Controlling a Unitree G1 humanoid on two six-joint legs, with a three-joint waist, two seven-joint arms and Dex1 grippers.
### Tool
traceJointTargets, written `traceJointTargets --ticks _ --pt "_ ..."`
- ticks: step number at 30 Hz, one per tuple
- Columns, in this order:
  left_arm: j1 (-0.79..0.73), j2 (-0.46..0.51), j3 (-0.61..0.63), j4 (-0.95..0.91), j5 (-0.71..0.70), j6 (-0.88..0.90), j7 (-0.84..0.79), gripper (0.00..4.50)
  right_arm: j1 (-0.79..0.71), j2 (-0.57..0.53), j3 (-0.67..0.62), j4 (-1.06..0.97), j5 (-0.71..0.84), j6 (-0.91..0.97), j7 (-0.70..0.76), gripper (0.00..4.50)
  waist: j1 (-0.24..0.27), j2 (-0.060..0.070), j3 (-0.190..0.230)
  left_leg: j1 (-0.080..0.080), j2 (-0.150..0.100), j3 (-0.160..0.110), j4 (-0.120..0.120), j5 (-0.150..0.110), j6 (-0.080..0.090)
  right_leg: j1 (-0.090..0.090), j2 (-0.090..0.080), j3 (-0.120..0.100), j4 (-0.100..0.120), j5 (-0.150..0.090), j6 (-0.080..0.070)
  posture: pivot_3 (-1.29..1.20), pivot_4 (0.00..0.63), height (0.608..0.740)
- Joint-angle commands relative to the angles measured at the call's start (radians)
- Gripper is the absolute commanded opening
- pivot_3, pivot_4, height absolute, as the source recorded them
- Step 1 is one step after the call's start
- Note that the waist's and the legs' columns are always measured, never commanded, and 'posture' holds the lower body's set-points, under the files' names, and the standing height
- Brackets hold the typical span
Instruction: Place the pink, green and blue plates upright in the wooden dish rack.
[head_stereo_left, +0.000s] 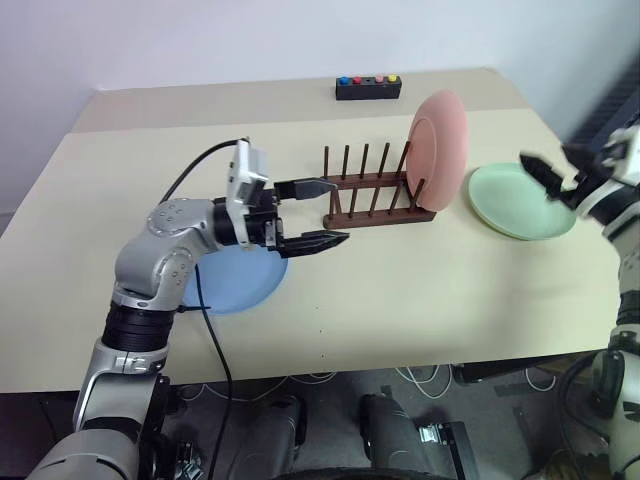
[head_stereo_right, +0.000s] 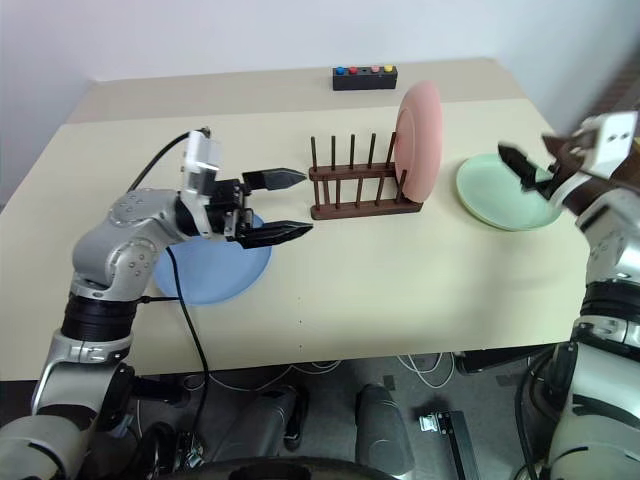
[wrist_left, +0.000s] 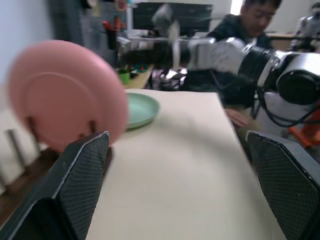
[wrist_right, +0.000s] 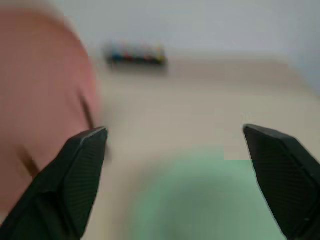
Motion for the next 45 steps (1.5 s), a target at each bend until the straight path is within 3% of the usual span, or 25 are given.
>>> traceJointTargets --ticks 1,10,21,24,31,35,45 --pt "-0.022 -0.04 -0.042 -0.026 0.055 -0.007 0.081 4.5 0.035 -0.044 0.021 -0.031 -0.044 -0.041 0.017 4.42 -0.004 0.001 0.0 0.0 0.0 0.0 0.0 0.0 0.0 0.0 0.0 0.0 0.0 0.0 0.0 0.0 0.15 0.74" --pt "0.012 -0.144 -0.136 -0.127 0.097 0.075 0.248 4.5 0.104 -0.035 0.086 -0.098 -0.057 0.0 0.127 4.42 -0.001 0.001 0.0 0.001 0.0 0.002 0.002 0.0 0.0 0.001 0.0 0.002 0.001 0.0 0.0 0.0 0.15 0.74" --pt "-0.012 -0.079 -0.259 -0.096 0.326 0.016 0.3 4.5 -0.044 0.01 0.188 0.137 -0.142 -0.005 0.112 4.42 -0.001 0.001 0.0 0.002 0.0 0.002 0.001 0.0 0.0 0.001 0.0 0.002 0.002 0.0 0.0 0.0 0.15 0.74" --pt "-0.016 -0.091 -0.253 -0.089 0.333 0.03 0.314 4.5 -0.084 0.017 0.204 0.204 -0.162 -0.013 0.112 3.55 0.0 0.001 0.0 0.002 0.0 0.002 0.001 0.0 0.0 0.001 0.0 0.002 0.001 0.0 0.0 0.0 0.15 0.74" --pt "-0.014 -0.104 -0.245 -0.083 0.339 0.037 0.314 4.5 -0.101 0.009 0.226 0.244 -0.193 -0.032 0.124 0.03 0.0 0.001 0.0 0.002 0.0 0.002 0.001 0.0 0.0 0.001 0.0 0.002 0.001 0.0 0.0 0.0 0.15 0.74" --pt "-0.016 -0.108 -0.24 -0.08 0.336 0.04 0.313 4.5 -0.103 -0.003 0.222 0.233 -0.193 -0.031 0.125 0.03 0.0 0.0 0.0 0.002 0.0 0.001 0.001 0.0 0.0 0.002 0.0 0.001 0.001 0.0 0.0 0.0 0.15 0.74" --pt "-0.044 -0.15 -0.173 -0.039 0.295 0.036 0.329 4.5 -0.354 0.039 -0.191 0.134 0.204 0.079 -0.022 0.03 -0.001 0.001 0.0 0.002 0.0 0.001 0.001 0.0 0.0 0.001 0.0 0.001 0.001 0.0 0.0 0.0 0.15 0.74"
